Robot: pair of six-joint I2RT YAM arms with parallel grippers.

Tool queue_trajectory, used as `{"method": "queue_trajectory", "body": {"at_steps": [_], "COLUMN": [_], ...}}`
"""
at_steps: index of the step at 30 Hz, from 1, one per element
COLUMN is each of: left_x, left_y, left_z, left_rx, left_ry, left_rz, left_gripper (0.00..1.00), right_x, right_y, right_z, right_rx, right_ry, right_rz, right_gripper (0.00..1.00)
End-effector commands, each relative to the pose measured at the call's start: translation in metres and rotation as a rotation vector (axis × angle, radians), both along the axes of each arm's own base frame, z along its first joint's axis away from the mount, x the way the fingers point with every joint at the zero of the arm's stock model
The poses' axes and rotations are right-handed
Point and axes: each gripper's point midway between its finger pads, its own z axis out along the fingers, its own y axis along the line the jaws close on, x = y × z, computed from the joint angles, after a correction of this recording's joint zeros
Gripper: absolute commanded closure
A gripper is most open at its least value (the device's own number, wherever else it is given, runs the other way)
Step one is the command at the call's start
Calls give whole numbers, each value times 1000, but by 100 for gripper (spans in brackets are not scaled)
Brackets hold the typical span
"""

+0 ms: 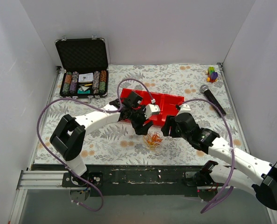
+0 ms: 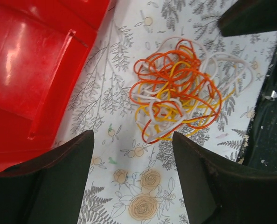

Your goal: Untangle the cables

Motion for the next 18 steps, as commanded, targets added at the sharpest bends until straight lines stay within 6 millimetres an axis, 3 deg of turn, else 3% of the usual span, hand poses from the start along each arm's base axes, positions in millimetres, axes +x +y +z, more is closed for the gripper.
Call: {"method": "queue_trajectory", "body": {"at_steps": [1, 6, 8, 10, 13, 17, 18], "left_x": [-25, -36, -35, -32, -25, -22, -22], "left_y": [-14, -15, -15, -16, -20, -23, -23], "left_z": [12, 2, -3, -3, 7, 29, 34], "left_rx": [-67, -32, -19, -18, -33, -71, -83], "left_ry": [54, 111, 115, 104, 68, 28, 19], "left_rz": [-172, -226, -220, -216, -205, -187, -183], "left_gripper": [32, 44, 46, 55, 77, 79, 84], "right_x": [3, 0, 0, -1, -2, -6, -7], "right_y": [13, 17, 18, 18, 18, 21, 22], "right_z": [1, -5, -6, -7, -8, -14, -16], "right_rx": [37, 53, 56, 54, 58, 68, 69], "right_ry": [-12, 1, 3, 6, 8, 15, 21], "right_rz": [38, 53, 56, 58, 64, 90, 99], "right_gripper": [32, 32, 33, 33, 33, 34, 34]}}
